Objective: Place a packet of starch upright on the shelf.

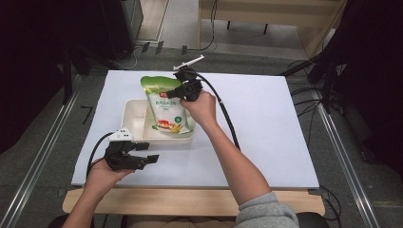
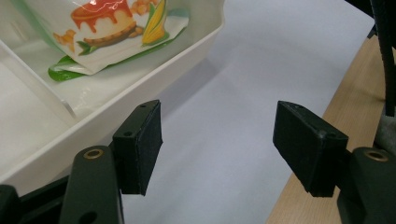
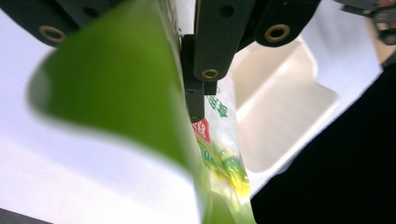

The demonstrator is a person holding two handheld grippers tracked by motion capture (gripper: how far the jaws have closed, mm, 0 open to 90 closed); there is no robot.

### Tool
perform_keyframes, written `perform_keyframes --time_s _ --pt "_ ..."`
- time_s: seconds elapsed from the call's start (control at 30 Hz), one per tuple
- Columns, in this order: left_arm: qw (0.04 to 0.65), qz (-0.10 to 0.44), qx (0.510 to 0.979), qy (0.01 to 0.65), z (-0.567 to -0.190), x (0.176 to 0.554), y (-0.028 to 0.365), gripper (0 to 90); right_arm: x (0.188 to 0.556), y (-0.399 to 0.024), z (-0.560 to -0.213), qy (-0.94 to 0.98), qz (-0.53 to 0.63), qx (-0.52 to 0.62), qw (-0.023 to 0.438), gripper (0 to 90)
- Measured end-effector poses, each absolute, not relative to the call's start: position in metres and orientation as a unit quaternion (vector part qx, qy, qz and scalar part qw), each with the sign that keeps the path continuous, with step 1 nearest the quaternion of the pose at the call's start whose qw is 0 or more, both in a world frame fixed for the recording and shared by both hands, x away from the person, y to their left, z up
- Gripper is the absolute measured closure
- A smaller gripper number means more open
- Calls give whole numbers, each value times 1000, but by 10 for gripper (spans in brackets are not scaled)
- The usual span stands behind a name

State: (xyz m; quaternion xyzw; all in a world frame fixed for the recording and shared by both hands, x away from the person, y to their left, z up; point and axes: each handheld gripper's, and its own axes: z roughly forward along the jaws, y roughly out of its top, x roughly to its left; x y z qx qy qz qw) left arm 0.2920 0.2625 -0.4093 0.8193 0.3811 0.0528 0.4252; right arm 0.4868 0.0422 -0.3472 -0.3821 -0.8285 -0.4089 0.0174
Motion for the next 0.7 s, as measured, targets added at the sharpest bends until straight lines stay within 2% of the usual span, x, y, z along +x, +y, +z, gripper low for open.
perform_keyframes --time_s 0.13,0.3,0.5,0.7 --pt "425 51 820 381 -410 292 262 337 490 35 -351 -827 -407 -387 20 865" --pt "423 54 821 379 -409 293 262 337 489 29 -352 -825 -413 -386 10 705" --pt "422 52 822 378 -409 294 261 337 486 22 -349 -831 -410 -375 -7 552" --pt "423 50 823 377 -409 294 260 337 481 8 -336 -830 -422 -364 -23 493"
